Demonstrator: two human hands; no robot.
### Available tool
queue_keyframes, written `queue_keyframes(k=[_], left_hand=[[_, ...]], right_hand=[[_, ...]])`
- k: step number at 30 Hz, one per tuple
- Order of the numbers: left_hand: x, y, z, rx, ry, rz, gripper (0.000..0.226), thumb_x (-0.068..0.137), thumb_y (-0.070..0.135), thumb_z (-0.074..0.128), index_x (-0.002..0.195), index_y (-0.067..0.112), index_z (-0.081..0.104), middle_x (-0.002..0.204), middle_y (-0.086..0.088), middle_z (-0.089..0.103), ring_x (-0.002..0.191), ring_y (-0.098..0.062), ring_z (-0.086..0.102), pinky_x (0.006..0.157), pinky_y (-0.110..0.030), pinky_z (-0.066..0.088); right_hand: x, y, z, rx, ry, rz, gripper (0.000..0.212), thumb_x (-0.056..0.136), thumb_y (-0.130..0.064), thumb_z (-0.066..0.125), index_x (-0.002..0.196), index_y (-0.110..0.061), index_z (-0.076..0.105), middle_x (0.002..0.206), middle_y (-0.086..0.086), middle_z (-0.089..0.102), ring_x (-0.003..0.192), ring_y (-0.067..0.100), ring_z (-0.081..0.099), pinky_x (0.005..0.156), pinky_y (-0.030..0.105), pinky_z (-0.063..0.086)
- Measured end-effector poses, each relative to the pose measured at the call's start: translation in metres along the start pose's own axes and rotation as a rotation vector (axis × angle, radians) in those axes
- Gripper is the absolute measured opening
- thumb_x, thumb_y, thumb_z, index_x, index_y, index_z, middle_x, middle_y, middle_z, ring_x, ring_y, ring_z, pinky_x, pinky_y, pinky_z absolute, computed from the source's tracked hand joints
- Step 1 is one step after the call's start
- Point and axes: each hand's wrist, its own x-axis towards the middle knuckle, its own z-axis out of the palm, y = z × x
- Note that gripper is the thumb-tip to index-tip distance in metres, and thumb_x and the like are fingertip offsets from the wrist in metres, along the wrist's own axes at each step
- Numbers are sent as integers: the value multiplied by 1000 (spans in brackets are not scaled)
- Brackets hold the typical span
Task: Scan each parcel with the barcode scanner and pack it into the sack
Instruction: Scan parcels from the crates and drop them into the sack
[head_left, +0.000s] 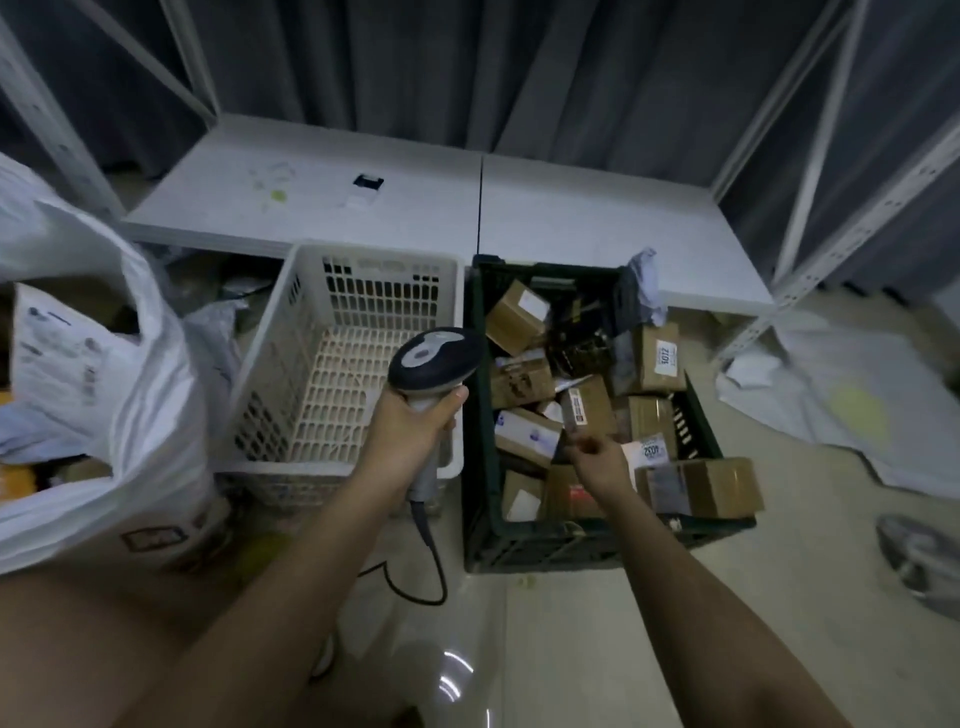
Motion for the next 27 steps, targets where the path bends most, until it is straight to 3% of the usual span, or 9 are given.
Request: queue_keyframes(k=[3, 5, 8, 10, 14, 17, 20, 24, 27], left_hand=[[9, -17, 7, 19, -22, -52, 8, 88, 12, 67, 95, 13, 62, 70, -5, 62, 53, -4, 58, 56, -23, 51], [17, -27, 8, 15, -16, -79, 6, 89, 10, 66, 92, 11, 61, 67, -6, 60, 50, -4, 57, 52, -21, 49], [31, -41, 6, 20, -3, -75, 16, 88, 8, 67, 85, 22, 60, 69, -2, 62, 55, -3, 59, 59, -22, 52], [41, -51, 3, -1, 10, -95, 16, 87, 10, 68, 97, 21, 63, 78, 0, 65, 65, -5, 62, 64, -21, 53], [58, -65, -6, -10, 43, -162, 37, 84, 14, 71, 119, 5, 62, 91, -3, 68, 75, -9, 63, 69, -20, 52], [65, -72, -15, -52, 51, -157, 40, 84, 13, 72, 122, 11, 60, 99, -8, 67, 81, -15, 63, 75, -28, 53], [68, -76, -21, -38, 82, -175, 43, 83, 16, 73, 122, 10, 59, 101, -9, 67, 83, -16, 62, 69, -22, 56], [68, -80, -26, -27, 102, -163, 35, 82, 16, 73, 114, 8, 63, 83, -1, 68, 70, -7, 64, 66, -20, 54], [63, -81, -28, -10, 121, -158, 36, 83, 15, 72, 113, -3, 62, 73, -1, 65, 58, -3, 62, 56, -14, 51]], right_hand=[[12, 17, 11, -27, -76, 46, 16, 89, -4, 64, 105, -5, 65, 103, 10, 64, 103, 29, 60, 79, 28, 42], [19, 21, 20, -19, -97, 66, 23, 90, -3, 63, 113, -1, 61, 107, 9, 61, 104, 25, 57, 84, 31, 43], [37, 14, 37, 15, -84, 44, 45, 91, -11, 65, 132, -1, 50, 123, 12, 57, 118, 29, 54, 93, 34, 45], [53, -2, 49, 94, -32, 48, 62, 91, -23, 67, 143, -4, 39, 138, 14, 50, 127, 31, 48, 102, 38, 42], [94, -41, 75, 299, 92, 123, 84, 79, -51, 71, 141, -5, 37, 136, 13, 51, 127, 34, 48, 105, 47, 42], [117, -58, 92, 419, 92, 300, 98, 82, -50, 70, 152, -5, 18, 146, 17, 42, 129, 38, 46, 103, 53, 44], [127, -64, 101, 454, 173, 375, 97, 83, -47, 70, 154, -9, 15, 146, 18, 42, 129, 37, 46, 104, 50, 43], [114, -67, 91, 537, 271, 351, 94, 78, -39, 74, 151, -13, 20, 138, 15, 49, 124, 35, 51, 102, 49, 45], [81, -60, 67, 669, 297, 242, 73, 84, -24, 72, 144, -14, 31, 123, 3, 53, 107, 19, 57, 85, 29, 52]])
